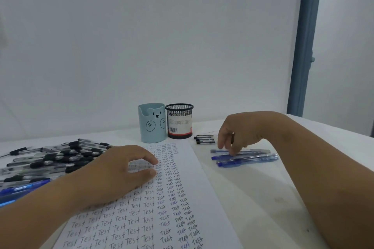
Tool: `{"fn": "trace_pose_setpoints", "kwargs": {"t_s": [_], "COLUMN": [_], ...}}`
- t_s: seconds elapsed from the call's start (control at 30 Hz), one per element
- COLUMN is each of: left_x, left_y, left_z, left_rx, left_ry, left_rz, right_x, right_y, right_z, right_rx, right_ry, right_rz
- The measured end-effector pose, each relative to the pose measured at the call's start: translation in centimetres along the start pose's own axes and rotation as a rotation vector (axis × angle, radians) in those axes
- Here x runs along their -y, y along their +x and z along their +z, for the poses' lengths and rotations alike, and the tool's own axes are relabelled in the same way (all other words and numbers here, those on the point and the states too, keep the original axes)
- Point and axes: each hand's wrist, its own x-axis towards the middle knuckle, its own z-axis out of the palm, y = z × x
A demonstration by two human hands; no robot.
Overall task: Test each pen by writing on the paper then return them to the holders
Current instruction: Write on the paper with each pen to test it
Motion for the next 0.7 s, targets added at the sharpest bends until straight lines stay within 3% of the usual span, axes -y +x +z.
{"fn": "trace_pose_setpoints", "kwargs": {"t_s": [0.23, 0.33, 0.47, 0.63, 0.7], "left_x": [-0.1, 0.0, 0.2, 1.5, 2.7], "left_y": [-0.1, -0.3, -0.1, -0.1, -0.6], "left_z": [-0.1, -0.1, -0.8, -4.0, -6.1], "left_rx": [0.008, -0.021, -0.063, -0.168, -0.107], "left_ry": [-0.019, -0.03, -0.01, 0.073, 0.159], "left_rz": [-0.018, -0.016, 0.009, -0.023, -0.078], "right_x": [1.2, 2.5, 6.6, 11.1, 11.9], "right_y": [-0.5, -0.3, 0.7, 1.6, 1.6], "right_z": [0.0, 0.7, 3.3, 6.6, 7.5], "right_rx": [0.052, -0.08, -0.277, -0.332, -0.323], "right_ry": [-0.058, -0.053, 0.062, 0.081, 0.071], "right_rz": [-0.027, -0.067, -0.312, -0.525, -0.554]}}
